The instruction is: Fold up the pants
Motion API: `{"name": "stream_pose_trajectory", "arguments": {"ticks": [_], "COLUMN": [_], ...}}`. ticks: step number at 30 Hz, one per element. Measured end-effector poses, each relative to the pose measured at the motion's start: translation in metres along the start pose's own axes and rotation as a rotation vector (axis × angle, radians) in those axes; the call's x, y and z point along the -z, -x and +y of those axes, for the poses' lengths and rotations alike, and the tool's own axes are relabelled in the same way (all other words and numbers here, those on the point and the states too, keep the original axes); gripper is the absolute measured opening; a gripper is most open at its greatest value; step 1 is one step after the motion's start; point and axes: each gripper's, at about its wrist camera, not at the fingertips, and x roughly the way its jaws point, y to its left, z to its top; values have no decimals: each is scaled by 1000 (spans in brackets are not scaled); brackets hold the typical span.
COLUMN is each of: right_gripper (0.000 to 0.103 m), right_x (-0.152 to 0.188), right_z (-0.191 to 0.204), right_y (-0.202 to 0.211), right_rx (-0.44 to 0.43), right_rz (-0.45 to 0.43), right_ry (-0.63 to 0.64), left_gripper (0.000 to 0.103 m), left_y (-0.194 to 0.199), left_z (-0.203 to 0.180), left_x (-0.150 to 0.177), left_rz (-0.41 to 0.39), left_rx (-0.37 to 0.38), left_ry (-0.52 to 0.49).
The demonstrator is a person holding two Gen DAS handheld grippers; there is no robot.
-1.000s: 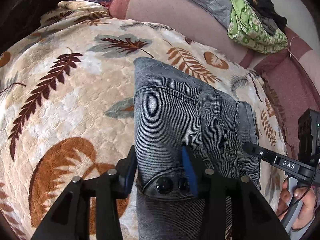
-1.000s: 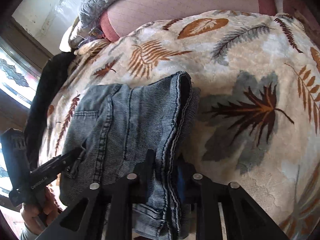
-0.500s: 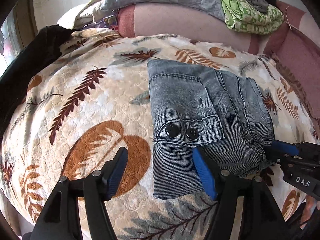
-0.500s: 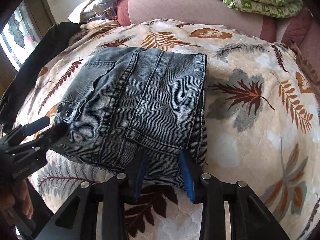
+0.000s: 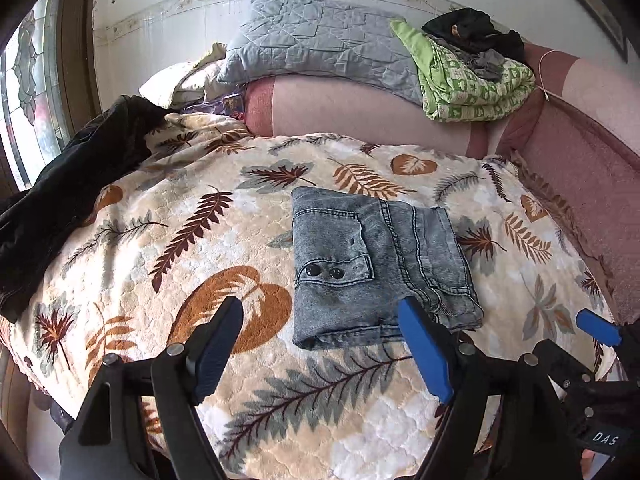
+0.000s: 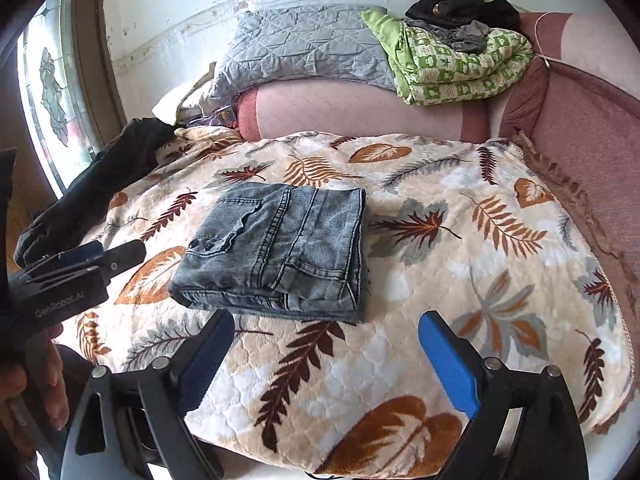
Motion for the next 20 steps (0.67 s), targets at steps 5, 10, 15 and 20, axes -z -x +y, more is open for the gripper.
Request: {"name": "stream_pose_trajectory", "arguments": {"ticks": [5, 10, 15, 20], "right_gripper": [96, 98, 98, 98], "right_x": [11, 10, 7, 6], "right_z": [6, 8, 7, 4], "right_y": [15, 27, 32, 35], "right_rx": [48, 57, 65, 65], "right_rz": [-16, -43, -52, -54], "right_ry": [39, 68, 79, 79], "left_gripper": [82, 87, 100, 101], "left_y": [21, 36, 44, 38], "left_z": [-7, -10, -13, -14], "left_x": [15, 13, 7, 2], "left_rz": [-21, -26, -54, -46], "left_rx": [12, 39, 75, 85], "left_ry": [-9, -7, -15, -12]}}
